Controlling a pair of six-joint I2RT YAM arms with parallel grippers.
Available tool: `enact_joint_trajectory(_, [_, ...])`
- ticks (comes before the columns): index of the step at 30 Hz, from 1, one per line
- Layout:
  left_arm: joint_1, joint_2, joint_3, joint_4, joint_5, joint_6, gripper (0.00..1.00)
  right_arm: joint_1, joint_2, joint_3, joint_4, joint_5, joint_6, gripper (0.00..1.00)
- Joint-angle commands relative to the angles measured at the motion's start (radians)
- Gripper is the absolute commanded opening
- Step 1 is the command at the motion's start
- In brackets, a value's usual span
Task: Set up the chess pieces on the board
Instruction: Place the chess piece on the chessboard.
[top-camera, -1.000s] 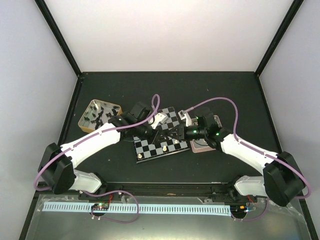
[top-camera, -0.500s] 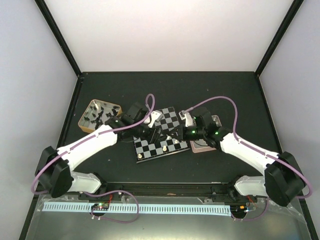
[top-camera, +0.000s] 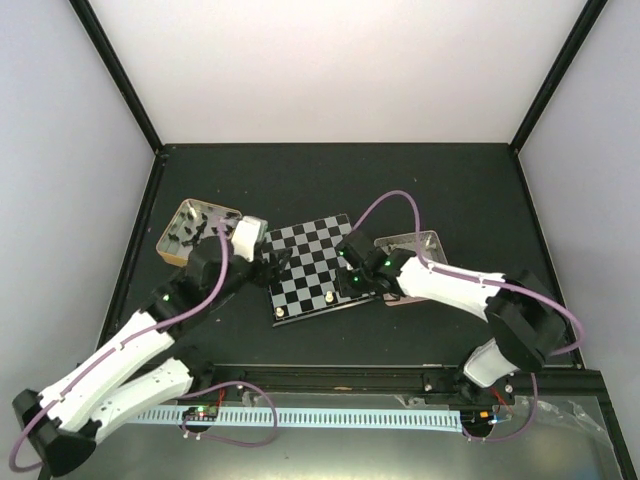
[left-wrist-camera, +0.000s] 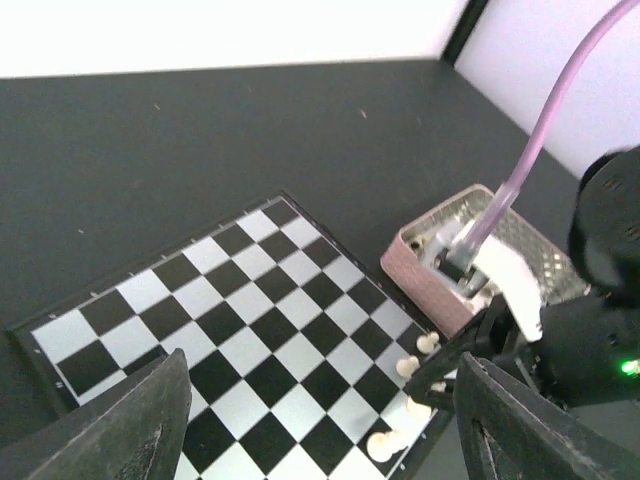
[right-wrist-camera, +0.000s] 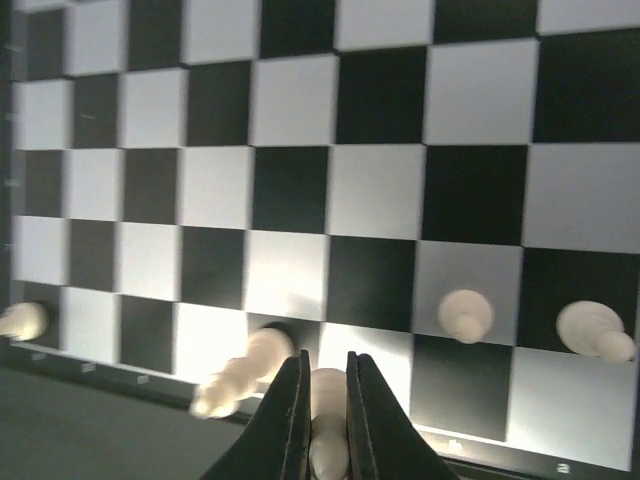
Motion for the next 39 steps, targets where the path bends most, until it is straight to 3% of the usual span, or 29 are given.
enact_joint_trajectory(1, [0.005, -0.133, -0.082, 0.134, -0.108, 0.023, 0.76, 0.026, 0.050, 0.040, -0.059, 0.146, 0.012, 0.02])
enact_joint_trajectory(25, [0.005, -0.156, -0.092, 0.115, -0.112, 0.016, 0.79, 0.080, 0.208, 0.116, -0.103, 0.200, 0.020, 0.14])
enact_joint_trajectory(34, [0.004, -0.141, -0.085, 0.117, -0.106, 0.017, 0.79, 0.080, 0.166, 0.124, -0.131, 0.197, 0.028, 0.25])
enact_joint_trajectory(39, [0.004, -0.134, -0.086, 0.119, -0.104, 0.018, 0.79, 0.080, 0.156, 0.135, -0.134, 0.187, 0.024, 0.24])
